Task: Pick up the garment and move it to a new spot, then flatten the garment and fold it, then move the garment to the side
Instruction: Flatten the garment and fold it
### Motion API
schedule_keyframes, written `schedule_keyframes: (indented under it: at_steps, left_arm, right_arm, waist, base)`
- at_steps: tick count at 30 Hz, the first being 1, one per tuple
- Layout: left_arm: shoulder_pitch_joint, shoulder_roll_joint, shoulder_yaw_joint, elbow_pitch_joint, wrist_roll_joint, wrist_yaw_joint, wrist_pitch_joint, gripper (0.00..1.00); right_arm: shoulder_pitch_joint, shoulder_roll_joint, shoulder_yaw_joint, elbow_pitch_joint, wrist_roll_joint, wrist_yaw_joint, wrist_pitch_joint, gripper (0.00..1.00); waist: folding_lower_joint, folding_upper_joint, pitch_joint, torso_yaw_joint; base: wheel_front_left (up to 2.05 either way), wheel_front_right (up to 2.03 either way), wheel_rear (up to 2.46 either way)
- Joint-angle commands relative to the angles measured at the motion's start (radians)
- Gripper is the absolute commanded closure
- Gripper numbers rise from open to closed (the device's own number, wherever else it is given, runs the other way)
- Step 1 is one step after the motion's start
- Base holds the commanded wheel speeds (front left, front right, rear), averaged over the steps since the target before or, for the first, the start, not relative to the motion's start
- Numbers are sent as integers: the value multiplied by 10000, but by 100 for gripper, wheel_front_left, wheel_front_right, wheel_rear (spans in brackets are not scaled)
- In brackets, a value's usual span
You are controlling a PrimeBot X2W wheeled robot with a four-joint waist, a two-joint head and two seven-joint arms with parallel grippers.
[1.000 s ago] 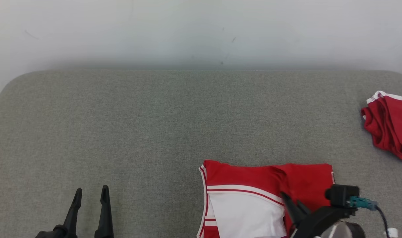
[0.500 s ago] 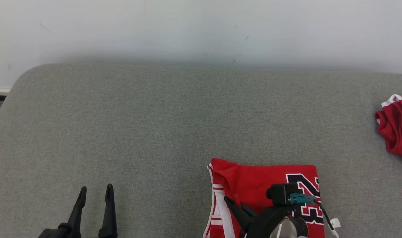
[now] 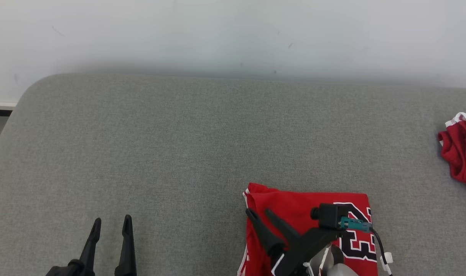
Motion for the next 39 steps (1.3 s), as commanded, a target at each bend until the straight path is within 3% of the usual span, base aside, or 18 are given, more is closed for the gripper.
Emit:
schedule_keyframes:
  at_steps: [1, 4, 8, 9, 12, 15, 17, 22, 32, 39]
  left_arm:
    - [98, 23, 22, -43, -76, 12, -32, 0]
    - [223, 34, 52, -92, -67, 12, -32, 0]
    - [341, 21, 116, -180, -57, 12, -32, 0]
    - [341, 21, 116, -180, -57, 12, -32, 0]
    - [451, -11, 161, -205, -68, 12, -32, 0]
    - [351, -41, 177, -223, -81, 12, -33, 0]
    - [254, -53, 148, -201, -83, 12, -32, 0]
    - [102, -48, 97, -167, -69, 12, -32, 0]
    - [531, -152, 522, -635, 35, 12, -32, 0]
    - [999, -247, 740, -945, 211, 12, -32, 0]
  right_arm:
    - [-212, -23, -21, -211, 203, -24, -210, 0]
    - [-216, -31, -658, -363, -458, -24, -531, 0]
    - [344, -22, -2561, -828, -2878, -24, -407, 0]
    - [344, -22, -2561, -828, -2878, -24, -407, 0]
    - [1050, -12, -3766, -1711, -4399, -24, 167, 0]
    - [1783, -1, -4063, -2523, -5590, -24, 888, 0]
    - [2186, -10, -3941, -2939, -5566, -24, 1209, 7]
    - [2690, -17, -3767, -3553, -5921, -24, 1101, 0]
    - [3173, -18, -4628, -3445, -6475, -24, -1628, 0]
    - [3074, -16, -5284, -2908, -6664, -24, -2658, 0]
  waist:
    - [0, 0, -46, -14]
    - [0, 0, -121, -49]
    - [0, 0, -212, -123]
    - [0, 0, -212, -123]
    - [0, 0, -227, -212]
    - [0, 0, -169, -291]
    - [0, 0, -119, -315]
    - [0, 0, -63, -335]
    - [0, 0, -632, -621]
    - [0, 0, -931, -911]
  base:
    - [0, 0, 0]
    - [0, 0, 0]
    - [0, 0, 0]
    - [0, 0, 0]
    - [0, 0, 0]
    - [0, 0, 0]
    - [0, 0, 0]
    - [0, 0, 0]
    - [0, 0, 0]
    - [0, 0, 0]
